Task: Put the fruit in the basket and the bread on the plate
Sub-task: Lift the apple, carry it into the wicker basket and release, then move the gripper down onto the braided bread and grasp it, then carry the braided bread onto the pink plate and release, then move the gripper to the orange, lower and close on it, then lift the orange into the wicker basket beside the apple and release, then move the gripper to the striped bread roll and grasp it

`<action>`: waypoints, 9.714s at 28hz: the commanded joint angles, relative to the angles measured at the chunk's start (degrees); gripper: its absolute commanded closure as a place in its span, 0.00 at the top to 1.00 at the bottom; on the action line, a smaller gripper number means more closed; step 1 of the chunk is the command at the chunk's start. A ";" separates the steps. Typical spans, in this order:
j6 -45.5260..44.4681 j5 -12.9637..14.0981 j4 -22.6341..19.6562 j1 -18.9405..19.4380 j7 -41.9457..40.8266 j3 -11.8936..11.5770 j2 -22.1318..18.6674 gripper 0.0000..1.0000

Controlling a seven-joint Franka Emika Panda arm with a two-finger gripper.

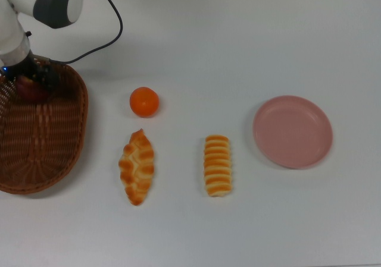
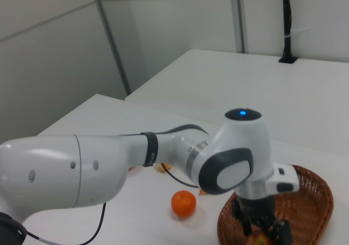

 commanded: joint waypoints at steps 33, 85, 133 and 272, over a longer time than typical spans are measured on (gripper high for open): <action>21.86 3.54 3.49 20.73 16.47 2.10 10.54 1.00; 15.01 -6.48 3.23 52.98 46.00 2.19 2.80 0.24; -12.76 5.72 3.41 29.89 18.96 3.42 -5.45 1.00; 21.50 6.53 3.85 34.17 25.16 4.12 6.40 1.00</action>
